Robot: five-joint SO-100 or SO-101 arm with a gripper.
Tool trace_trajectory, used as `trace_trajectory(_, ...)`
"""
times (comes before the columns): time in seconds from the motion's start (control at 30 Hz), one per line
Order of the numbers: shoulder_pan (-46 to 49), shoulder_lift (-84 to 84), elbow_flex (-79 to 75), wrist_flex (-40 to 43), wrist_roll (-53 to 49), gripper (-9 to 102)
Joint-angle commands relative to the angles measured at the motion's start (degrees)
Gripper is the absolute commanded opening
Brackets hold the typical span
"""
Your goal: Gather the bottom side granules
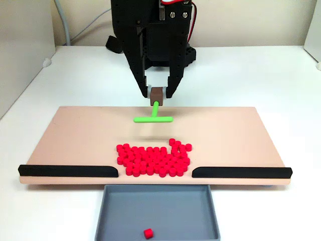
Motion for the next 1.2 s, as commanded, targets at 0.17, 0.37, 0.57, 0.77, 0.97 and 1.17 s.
trace_trajectory(0.17, -0.3, 7.6, -1.9, 6.2, -0.4, 0)
trace_trajectory(0.37, -0.4, 10.8, -1.8, 9.7, -0.6, 0)
trace_trajectory(0.57, -0.7, 11.3, -1.1, 9.8, 0.3, 0)
trace_trajectory(0.77, -1.2, 11.6, -0.9, 9.8, 1.8, 0)
trace_trajectory(0.97, -1.7, 10.4, -0.9, 9.8, 2.0, 0)
trace_trajectory(1.17, -1.1, 10.2, -0.9, 11.4, -0.4, 0)
